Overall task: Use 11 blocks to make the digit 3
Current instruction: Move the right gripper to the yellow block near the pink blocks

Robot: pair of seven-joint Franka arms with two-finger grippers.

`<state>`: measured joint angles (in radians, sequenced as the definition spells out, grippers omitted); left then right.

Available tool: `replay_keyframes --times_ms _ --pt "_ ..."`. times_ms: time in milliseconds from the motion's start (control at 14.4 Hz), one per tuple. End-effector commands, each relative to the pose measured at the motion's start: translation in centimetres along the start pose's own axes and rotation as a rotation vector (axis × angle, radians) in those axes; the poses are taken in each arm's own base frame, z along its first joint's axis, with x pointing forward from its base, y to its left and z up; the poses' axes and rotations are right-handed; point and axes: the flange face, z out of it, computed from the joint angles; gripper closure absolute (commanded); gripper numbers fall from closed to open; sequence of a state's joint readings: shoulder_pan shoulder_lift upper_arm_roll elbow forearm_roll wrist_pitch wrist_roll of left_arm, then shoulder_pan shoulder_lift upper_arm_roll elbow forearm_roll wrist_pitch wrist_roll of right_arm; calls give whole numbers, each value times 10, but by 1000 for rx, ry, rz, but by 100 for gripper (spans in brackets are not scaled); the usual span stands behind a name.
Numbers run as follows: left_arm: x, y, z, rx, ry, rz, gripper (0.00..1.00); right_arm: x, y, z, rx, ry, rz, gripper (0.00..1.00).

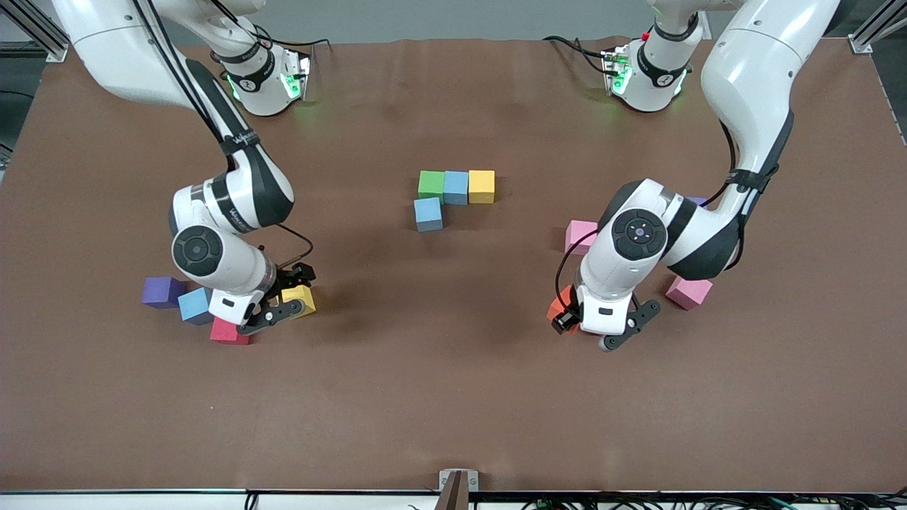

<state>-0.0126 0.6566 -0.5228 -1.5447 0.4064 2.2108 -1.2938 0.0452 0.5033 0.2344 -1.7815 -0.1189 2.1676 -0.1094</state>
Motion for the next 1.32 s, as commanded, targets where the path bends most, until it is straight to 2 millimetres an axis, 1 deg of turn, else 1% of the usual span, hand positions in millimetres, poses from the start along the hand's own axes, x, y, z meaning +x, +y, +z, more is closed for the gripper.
replay_keyframes --times_ms 0,278,557,765,835,905,1252 --pt "-5 1 7 19 -11 23 76 9 3 5 15 3 -37 0" --pt "-4 1 8 19 -11 19 76 14 6 14 -1 1 -49 0" --pt "-6 0 10 22 -15 16 76 14 9 23 -33 -10 -74 0" --pt "-6 -1 17 29 -21 27 76 16 10 35 -29 -3 -75 0" --pt "-7 -2 19 33 -22 31 76 16 15 40 -28 -10 -65 0" --pt "-8 -2 22 36 -24 32 76 15 15 43 -29 -15 -64 0" --pt "-9 -1 20 37 -23 28 76 13 15 53 -25 -25 -64 0"
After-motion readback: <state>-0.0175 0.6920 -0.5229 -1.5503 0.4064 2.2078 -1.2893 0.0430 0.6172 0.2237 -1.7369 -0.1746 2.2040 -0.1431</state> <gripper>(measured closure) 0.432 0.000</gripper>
